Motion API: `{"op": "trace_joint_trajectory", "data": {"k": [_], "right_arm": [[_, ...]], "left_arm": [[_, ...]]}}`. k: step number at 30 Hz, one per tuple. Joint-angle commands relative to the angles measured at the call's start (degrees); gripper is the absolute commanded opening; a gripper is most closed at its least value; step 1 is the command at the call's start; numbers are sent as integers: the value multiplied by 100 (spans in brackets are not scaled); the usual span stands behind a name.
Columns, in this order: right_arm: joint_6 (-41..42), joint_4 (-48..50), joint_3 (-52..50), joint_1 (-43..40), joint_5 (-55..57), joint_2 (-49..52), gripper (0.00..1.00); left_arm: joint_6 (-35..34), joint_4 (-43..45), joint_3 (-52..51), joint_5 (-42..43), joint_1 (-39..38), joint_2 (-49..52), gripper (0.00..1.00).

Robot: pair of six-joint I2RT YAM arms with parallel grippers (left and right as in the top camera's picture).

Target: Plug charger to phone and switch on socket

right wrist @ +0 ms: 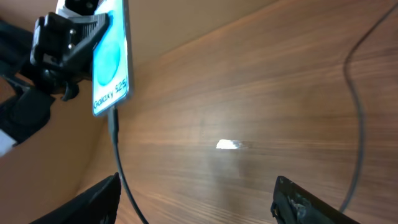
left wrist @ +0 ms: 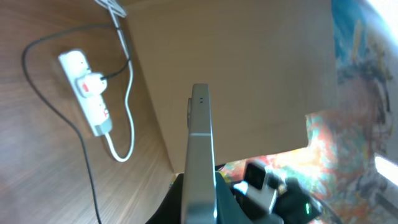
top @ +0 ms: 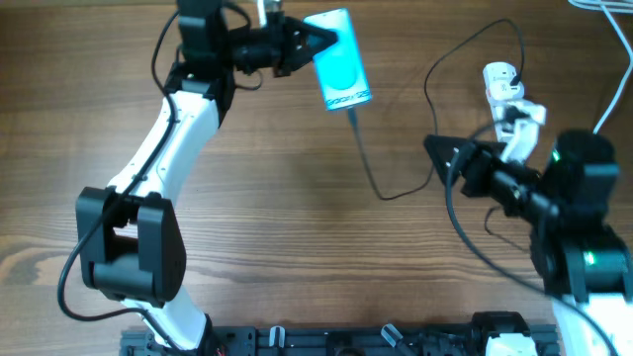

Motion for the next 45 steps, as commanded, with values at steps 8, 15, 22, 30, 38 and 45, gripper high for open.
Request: {"op": "trace_joint_trajectory", "data": {"k": [8,15,22,30,38,45], "right_arm": [[-46,-1558,59,-7,1679,-713,84],[-61,-1759,59,-7,1672,-575,86],[-46,-1912,44,-7,1674,-350,87],[-26,-1904,44,-7,1650,407,86],[57,-1923,44,-7,1652,1561,89],[428,-2020,44,22,1655,2186,89]], "left_arm": [[2892,-3934,540,-2000,-970,258,4],[5458,-5062,538,-1222,-822,1344,4],[5543,-5543,492,-3202,-625,1482,4],[5549,-5106,350,-3449,-852,1550,4],[5547,-4483,-52,-2531,-647,1895,4],[5530,-4339,-72,-2109,-479,2592,6]]}}
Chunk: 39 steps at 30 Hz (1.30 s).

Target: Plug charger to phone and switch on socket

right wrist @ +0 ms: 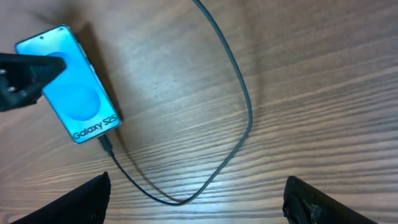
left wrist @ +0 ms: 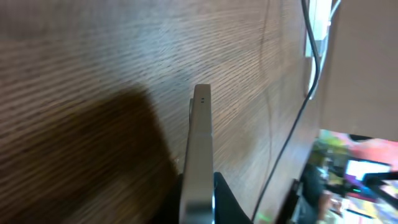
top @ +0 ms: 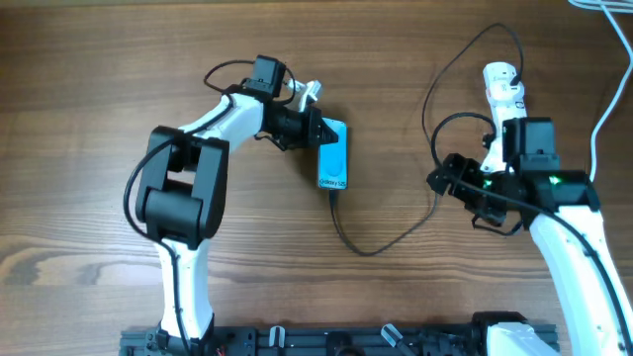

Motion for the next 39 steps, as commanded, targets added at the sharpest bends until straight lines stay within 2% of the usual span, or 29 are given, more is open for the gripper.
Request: {"op": "trace_joint_trajectory", "data": {"k": [1,6,9,16,25,31,39], "right_arm": [[166,-31,44,20,103,111,89],[173,-98,44,20,103,109,89],[264,-107,44,20,105,109,89],[297,-245,42,20,308,109,90],[295,-179,-205,17,387,109,91],[319,-22,-243,17,402,109,92],[470,138,-243,17,407,109,99]], "left_arm": [[184,22,-136,-111,17,605,9],[-13,52,-136,-118,70,675,26],[-72,20,-136,-192,70,675,25],[-752,-208,-136,-837,118,675,25],[-748,-894,-136,-1198,269,675,28],[-859,-914,-136,-1193,326,675,33],[-1023,-734,-133,-1174,745,673,36]]}}
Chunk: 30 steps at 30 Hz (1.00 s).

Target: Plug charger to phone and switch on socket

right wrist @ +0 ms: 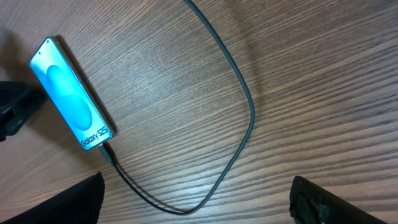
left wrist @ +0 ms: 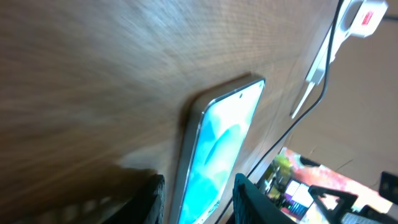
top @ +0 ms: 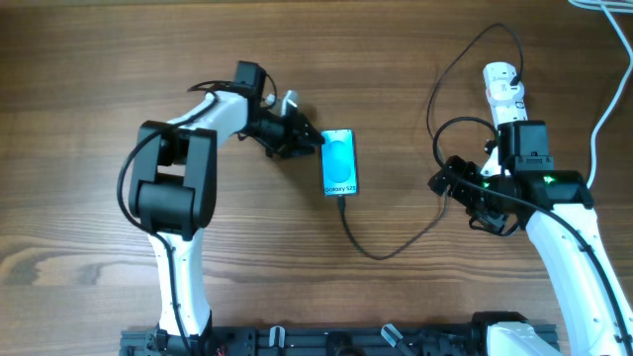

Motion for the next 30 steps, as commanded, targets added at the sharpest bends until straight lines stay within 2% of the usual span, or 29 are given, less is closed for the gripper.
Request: {"op": "trace_joint_trajectory", "data": {"k": [1,5,8,9,10,11,13,20,23,26,30], "right_arm": [[94,61,-31,17,111,22,99],[90,446,-31,17,105,22,99],[85,754,-31,17,146,22,99],[85,820,-31,17,151,22,96],[85,929,-31,17,151,22,88],[85,964,-31,17,151,22,84],[85,999,-31,17,151,22,80],[94,994,-31,17,409,22,68],[94,994,-31,17,409,22,64],[90,990,-31,17,409,22,62],[87,979,-31,17,431,22,65]], "left_arm": [[-76,76,-229,-1397,260,380,35],[-28,-26,114,-1399,529,245,34],[468,-811,876,-1401,946,-236,33],[704,-1182,1178,-1421,1088,-444,32],[1049,-1906,1755,-1512,1362,-894,32],[1139,-2227,2011,-1641,1488,-1141,31],[1307,-2863,2465,-1945,1777,-1805,30],[1797,-4111,2588,-2041,2444,-4815,28],[2120,-4621,2588,-2114,2437,-6030,28],[2116,-5060,2583,-2662,2437,-6990,29],[1912,-5934,2505,-3320,2437,-8312,31]]}}
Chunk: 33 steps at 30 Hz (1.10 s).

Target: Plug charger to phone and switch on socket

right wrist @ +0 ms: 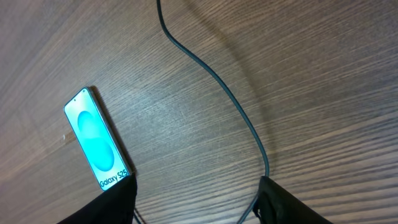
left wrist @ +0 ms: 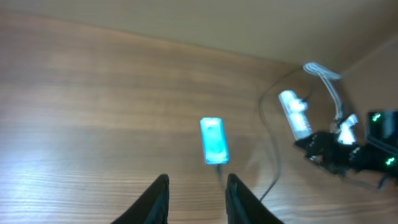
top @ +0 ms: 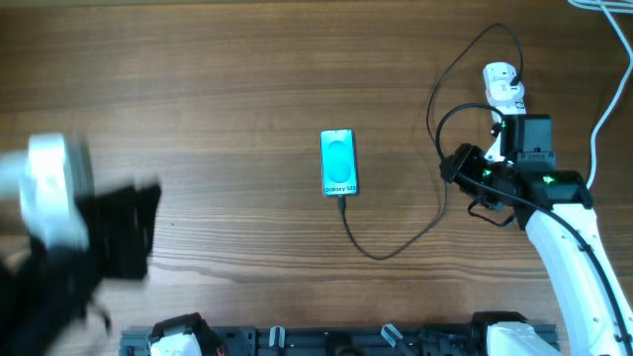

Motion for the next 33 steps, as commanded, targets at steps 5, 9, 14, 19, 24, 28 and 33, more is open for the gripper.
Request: {"op": "trace_joint_trajectory", "data": {"k": [5,9,14,19,24,28,33], "right_arm": [[-2,-81,-11,17,448,22,64],[-2,-361,-11,17,555,22,68],[0,-566,-11,17,553,22,68],[-20,-605,-11,17,573,22,51],[-7,-597,-9,-17,901,22,11],[0,-658,149,-306,988,22,4],[-24,-603,632,-1019,1740,22,4]], "left_arm": [[-52,-286,-752,-1113,-17,-2199,41],[-68,-127,-1878,-1163,-291,-3237,54],[-870,293,-2863,-2227,-997,-4419,74],[-1447,321,-2962,-2979,-1613,-4942,100],[-1460,1322,-3993,-2977,-1657,-4942,100],[-1897,2977,-5702,-2979,-1657,-4940,100],[-1906,5257,-7844,-2944,-1657,-4929,100]]}}
